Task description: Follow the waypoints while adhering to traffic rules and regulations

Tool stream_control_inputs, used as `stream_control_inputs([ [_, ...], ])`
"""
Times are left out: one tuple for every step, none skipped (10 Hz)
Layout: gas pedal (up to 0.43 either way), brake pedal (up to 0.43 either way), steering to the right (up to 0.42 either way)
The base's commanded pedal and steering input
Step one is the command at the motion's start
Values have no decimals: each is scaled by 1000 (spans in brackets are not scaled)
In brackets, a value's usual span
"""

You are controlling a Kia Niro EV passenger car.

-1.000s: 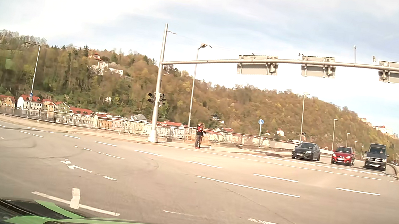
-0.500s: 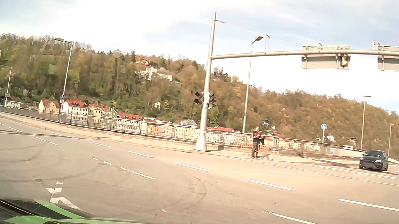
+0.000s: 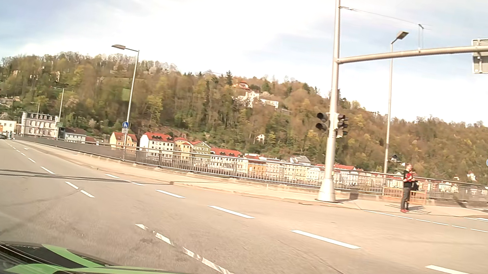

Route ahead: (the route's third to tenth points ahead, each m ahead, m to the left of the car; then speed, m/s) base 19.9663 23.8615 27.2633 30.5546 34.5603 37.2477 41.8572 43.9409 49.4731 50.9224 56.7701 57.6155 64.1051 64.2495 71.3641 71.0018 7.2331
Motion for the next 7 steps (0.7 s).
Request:
stream_control_inputs([
  [87, 0, -247],
  [87, 0, -247],
  [87, 0, -245],
  [110, 0, -241],
  [130, 0, -239],
  [138, 0, -236],
  [157, 0, -231],
])
